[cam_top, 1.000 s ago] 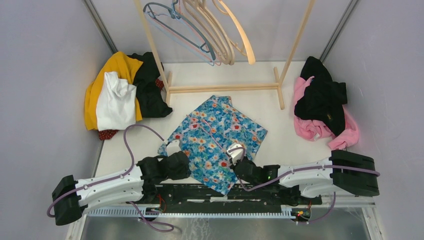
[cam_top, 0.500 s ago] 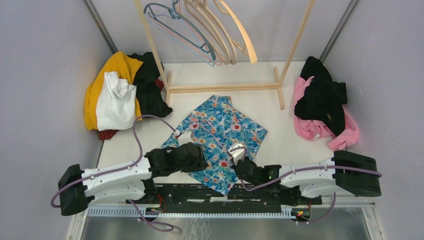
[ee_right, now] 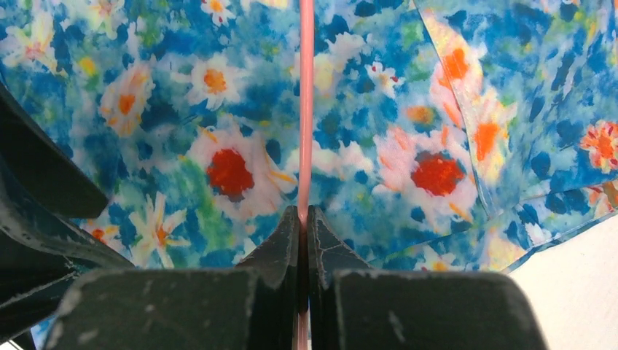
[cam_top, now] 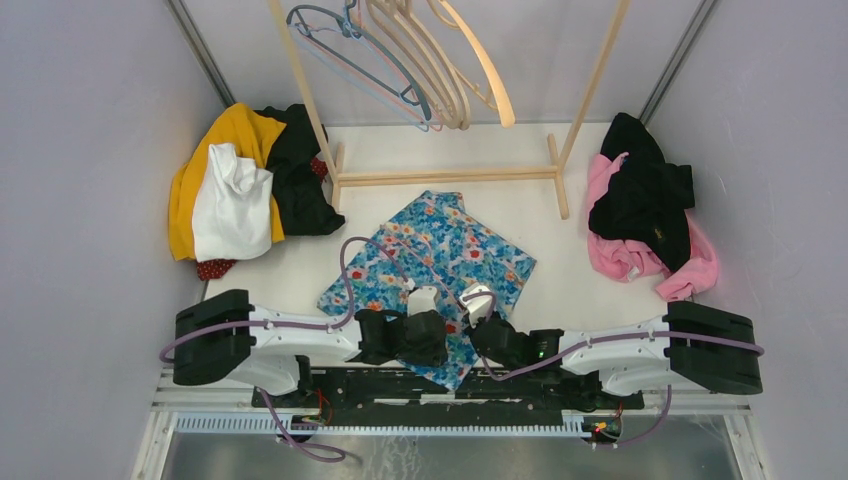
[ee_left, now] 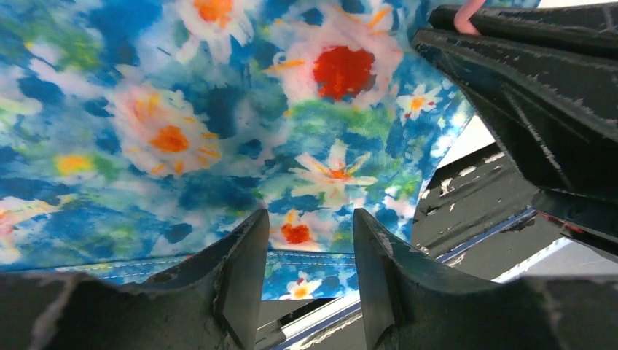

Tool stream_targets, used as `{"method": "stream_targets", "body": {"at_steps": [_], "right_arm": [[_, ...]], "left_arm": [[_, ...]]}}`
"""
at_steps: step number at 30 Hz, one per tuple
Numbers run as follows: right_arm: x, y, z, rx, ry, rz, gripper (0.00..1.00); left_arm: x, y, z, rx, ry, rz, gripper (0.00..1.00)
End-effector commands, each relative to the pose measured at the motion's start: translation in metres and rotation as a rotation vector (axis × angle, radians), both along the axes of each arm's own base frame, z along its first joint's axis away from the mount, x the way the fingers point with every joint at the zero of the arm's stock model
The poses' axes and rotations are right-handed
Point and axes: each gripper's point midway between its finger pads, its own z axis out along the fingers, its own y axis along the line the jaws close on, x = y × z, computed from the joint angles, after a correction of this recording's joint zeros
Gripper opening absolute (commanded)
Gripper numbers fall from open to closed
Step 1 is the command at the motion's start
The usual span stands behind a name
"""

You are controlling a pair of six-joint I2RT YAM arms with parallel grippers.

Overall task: Place the skirt on the hanger
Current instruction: Hang the skirt on the hanger.

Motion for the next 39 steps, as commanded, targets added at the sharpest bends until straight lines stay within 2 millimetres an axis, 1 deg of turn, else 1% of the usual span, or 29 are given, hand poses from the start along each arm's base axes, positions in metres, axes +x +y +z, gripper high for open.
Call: {"method": "stream_targets", "body": {"at_steps": [1,5,9,13,16,20,24,30,35,37,39], "right_arm": [[0.003,-0.012,-0.004,-0.014,-0.013,-0.028,0.01],[0.004,-0.015,-0.005,-0.014,-0.018,-0.032,0.01],[0.004,-0.013,-0.006,-0.022,-0.018,-0.025,0.01],[0.004,-0.011,-0.009,-0.043,-0.015,-0.018,0.01],[0.004,-0.009,-0.013,-0.073,-0.010,-0.008,0.01],[0.004,-0.007,-0.014,-0.088,-0.011,0.000,0.01],[0.003,-0.008,-0.014,-0.095,-0.007,0.005,0.01],[0.002,-0.005,-0.012,-0.115,0.000,0.017,0.01],[0.003,-0.005,-0.012,-0.135,0.000,0.015,0.01],[0.003,-0.005,-0.009,-0.142,-0.002,0.011,0.01],[0.005,-0.006,-0.005,-0.144,-0.012,0.006,0.01]], "left_arm": [[-0.008,-0.010,-0.003,-0.043,0.028,0.019,0.53],[-0.015,0.015,-0.014,-0.010,0.054,0.050,0.53],[-0.020,0.036,-0.019,0.009,0.073,0.078,0.53],[-0.026,0.053,-0.021,0.017,0.093,0.100,0.53],[-0.028,0.063,-0.019,0.022,0.098,0.109,0.53],[-0.030,0.077,-0.015,0.037,0.102,0.123,0.53],[-0.033,0.094,-0.019,0.045,0.113,0.148,0.53],[-0.034,0.108,-0.019,0.051,0.114,0.177,0.53],[-0.036,0.113,-0.013,0.030,0.117,0.188,0.53],[-0.036,0.118,-0.012,0.042,0.116,0.195,0.53],[-0.036,0.118,-0.010,0.034,0.119,0.198,0.53]]}}
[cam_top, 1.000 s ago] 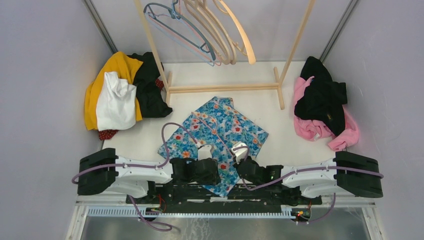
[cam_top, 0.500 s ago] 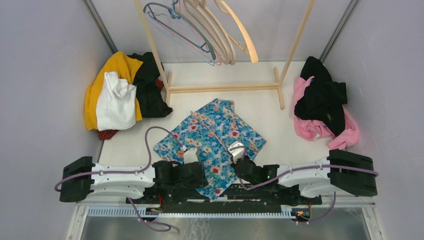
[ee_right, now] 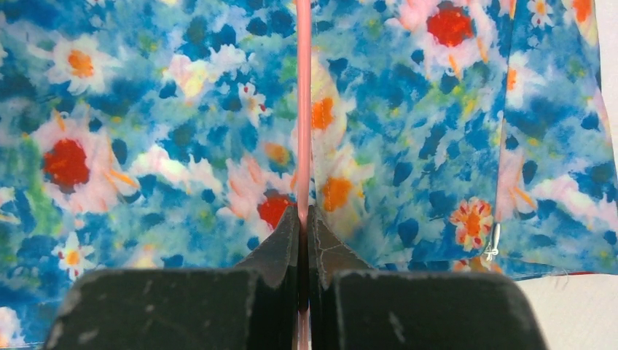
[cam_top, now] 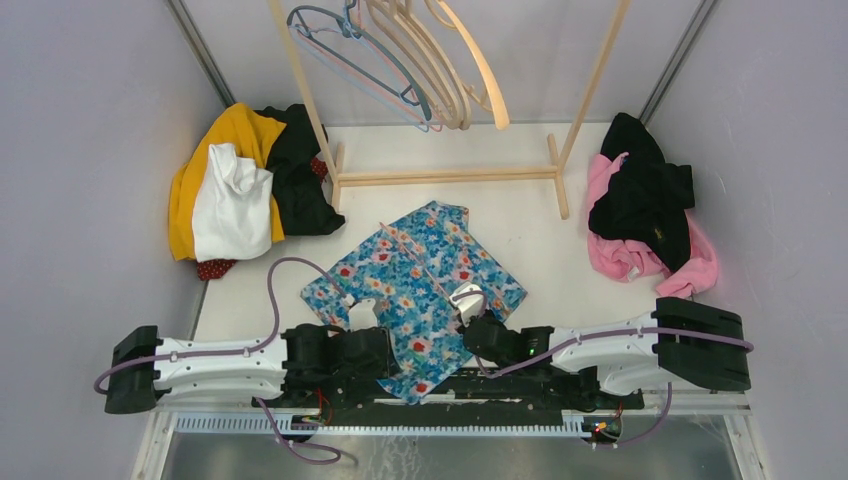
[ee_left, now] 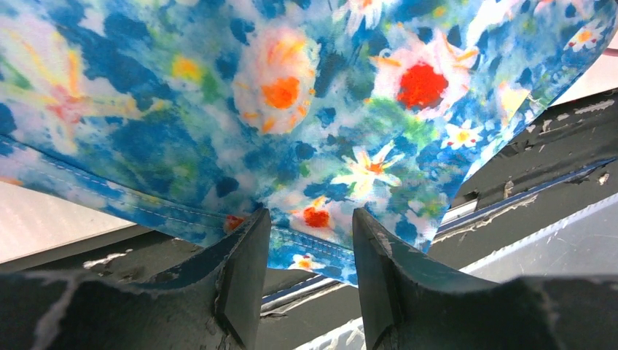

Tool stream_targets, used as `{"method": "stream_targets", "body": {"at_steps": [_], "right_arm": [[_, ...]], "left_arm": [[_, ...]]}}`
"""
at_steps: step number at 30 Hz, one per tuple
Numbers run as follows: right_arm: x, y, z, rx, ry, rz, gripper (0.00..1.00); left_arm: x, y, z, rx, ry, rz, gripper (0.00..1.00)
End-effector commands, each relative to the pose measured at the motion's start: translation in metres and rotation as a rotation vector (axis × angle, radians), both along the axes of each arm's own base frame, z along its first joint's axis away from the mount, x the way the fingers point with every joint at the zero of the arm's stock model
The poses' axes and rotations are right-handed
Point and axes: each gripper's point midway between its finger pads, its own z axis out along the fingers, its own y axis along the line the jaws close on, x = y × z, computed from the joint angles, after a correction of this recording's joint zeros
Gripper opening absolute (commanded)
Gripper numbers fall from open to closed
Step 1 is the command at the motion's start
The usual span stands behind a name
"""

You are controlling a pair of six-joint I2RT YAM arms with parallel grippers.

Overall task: Place the skirt on the hanger
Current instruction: Hang the skirt on the hanger.

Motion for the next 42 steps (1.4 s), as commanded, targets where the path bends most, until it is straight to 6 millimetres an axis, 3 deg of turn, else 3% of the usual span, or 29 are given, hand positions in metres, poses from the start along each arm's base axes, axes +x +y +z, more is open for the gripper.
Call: {"method": "stream_targets", "body": {"at_steps": [1,7,14,21,36,42], "right_arm": [[0.001,-0.012,-0.002,-0.087,0.001,0.000,0.01],[-0.006,0.002,-0.004,-0.069,0.024,0.061,0.01],[-0.020,0.027,-0.003,-0.060,0.023,0.129,0.01],[-0.021,0.028,0.004,-0.028,0.028,0.100,0.01],[-0.010,-0.008,0.079,0.122,-0.080,0.009,0.01],[-0.009,-0.008,0.106,0.150,-0.122,0.015,0.01]], "left_arm": [[-0.007,0.023,-0.010,0.072,0.042,0.038,0.53],[-0.005,0.021,-0.006,0.062,0.032,0.040,0.53],[0.000,0.011,0.007,0.045,0.002,0.028,0.60],[0.001,0.008,0.015,0.028,-0.008,0.018,0.61],[0.016,0.010,0.058,0.014,-0.097,0.029,0.64],[0.020,0.010,0.070,0.008,-0.123,0.035,0.65]]}}
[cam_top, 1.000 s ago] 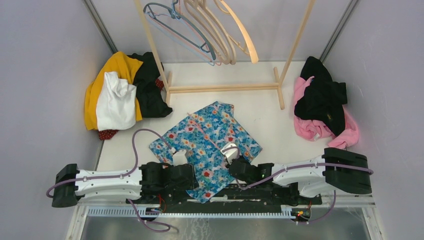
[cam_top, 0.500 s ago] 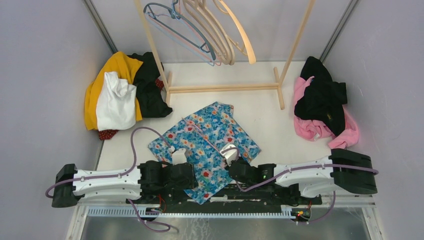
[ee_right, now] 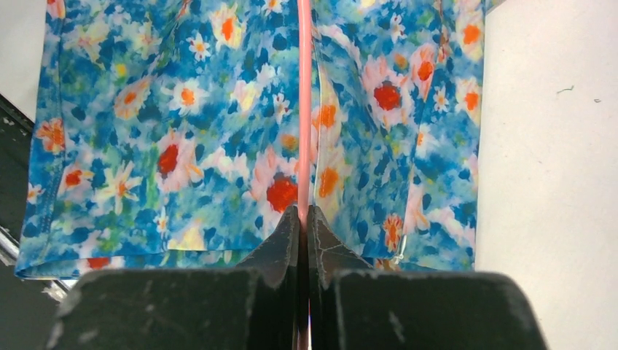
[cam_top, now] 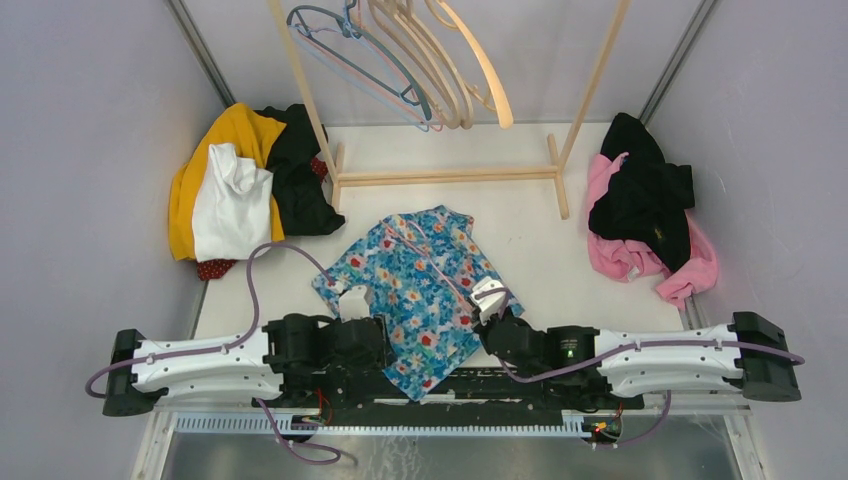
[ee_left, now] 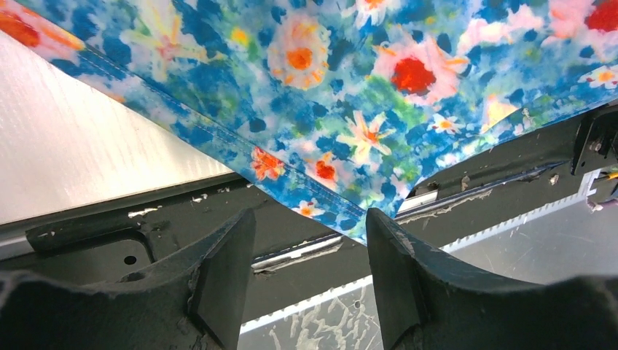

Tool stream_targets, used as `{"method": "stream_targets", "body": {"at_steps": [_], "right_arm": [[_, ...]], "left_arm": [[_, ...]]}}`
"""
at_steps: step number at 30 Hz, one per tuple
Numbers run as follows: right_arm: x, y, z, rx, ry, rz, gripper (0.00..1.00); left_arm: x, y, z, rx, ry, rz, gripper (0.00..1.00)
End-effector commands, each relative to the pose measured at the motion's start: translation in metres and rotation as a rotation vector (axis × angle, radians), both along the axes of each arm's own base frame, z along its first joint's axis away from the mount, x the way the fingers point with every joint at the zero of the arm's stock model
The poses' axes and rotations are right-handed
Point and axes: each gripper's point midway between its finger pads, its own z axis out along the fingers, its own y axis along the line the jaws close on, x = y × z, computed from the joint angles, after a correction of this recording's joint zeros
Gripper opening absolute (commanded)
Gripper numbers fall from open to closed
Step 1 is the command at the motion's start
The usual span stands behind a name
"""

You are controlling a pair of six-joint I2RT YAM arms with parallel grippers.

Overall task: Place the skirt on the hanger
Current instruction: Hang the skirt on the hanger.

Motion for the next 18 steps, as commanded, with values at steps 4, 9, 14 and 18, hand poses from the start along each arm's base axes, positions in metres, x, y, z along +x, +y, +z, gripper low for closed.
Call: {"method": "stream_targets", "body": {"at_steps": [4,9,14,18], "right_arm": [[0.008,0.001,0.057,0.042,-0.093,-0.038,0.01],[0.007,-0.015,0.096,0.042,-0.142,-0.071,0.01],[0.006,-0.030,0.127,0.070,-0.179,-0.097,0.01],[0.007,-0.040,0.139,0.079,-0.215,-0.132,0.01]], "left_arm": [[0.013,0.002,0.028,-0.010,-0.086,0.010,0.65],[0.017,0.006,0.038,-0.015,-0.110,0.027,0.65],[0.018,0.007,0.042,-0.026,-0.119,0.031,0.65],[0.019,0.006,0.043,-0.028,-0.122,0.030,0.65]]}}
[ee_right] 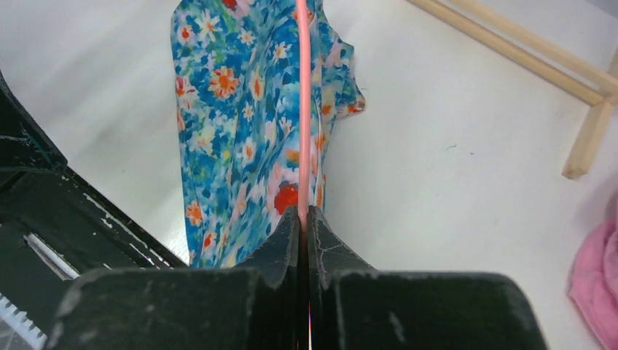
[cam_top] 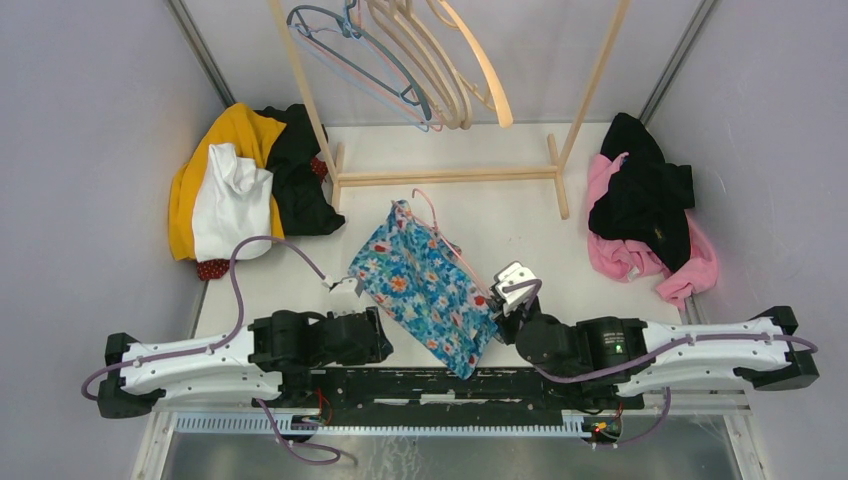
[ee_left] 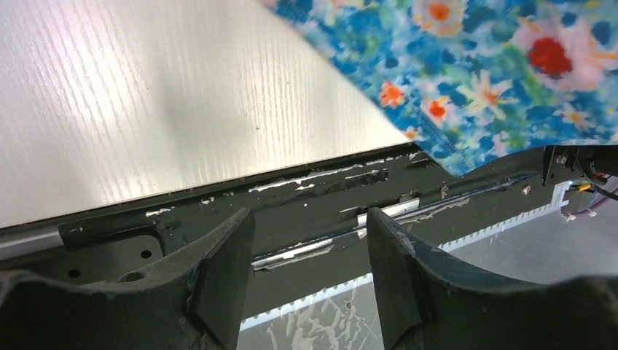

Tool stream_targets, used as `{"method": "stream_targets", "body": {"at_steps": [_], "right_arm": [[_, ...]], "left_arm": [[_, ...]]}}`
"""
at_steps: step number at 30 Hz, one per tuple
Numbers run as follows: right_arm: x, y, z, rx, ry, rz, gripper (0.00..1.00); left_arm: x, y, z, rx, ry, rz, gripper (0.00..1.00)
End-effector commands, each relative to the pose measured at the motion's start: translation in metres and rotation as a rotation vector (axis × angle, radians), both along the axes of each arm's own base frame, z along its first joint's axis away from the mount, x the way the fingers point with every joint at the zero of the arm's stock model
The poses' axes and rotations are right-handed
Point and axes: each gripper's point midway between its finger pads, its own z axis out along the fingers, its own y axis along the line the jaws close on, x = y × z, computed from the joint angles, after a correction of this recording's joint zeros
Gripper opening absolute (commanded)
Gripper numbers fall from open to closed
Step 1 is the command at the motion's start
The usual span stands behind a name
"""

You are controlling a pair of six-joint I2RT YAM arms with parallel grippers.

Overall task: Place the skirt on the hanger
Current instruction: Hang the skirt on the hanger.

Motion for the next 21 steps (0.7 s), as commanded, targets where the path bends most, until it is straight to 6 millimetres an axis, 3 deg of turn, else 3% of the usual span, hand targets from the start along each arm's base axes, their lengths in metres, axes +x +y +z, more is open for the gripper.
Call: {"method": "stream_targets", "body": {"at_steps": [1,14,21], "right_arm": [[0.011,-0.022,0.032,0.037,-0.082,-0.108,0.01],[0.028,-0.084,0.071,0.078,-0.182,-0.278,0.01],[0.035,-0.109,0.099,0.098,-0.227,-0.336,0.01]], "left_arm": [[0.008,-0.002,0.017,-0.015,-0.059,-0.005,0.65],[0.012,-0.003,0.023,-0.019,-0.082,0.000,0.65],[0.025,-0.027,0.040,-0.031,-0.154,-0.024,0.83]]}}
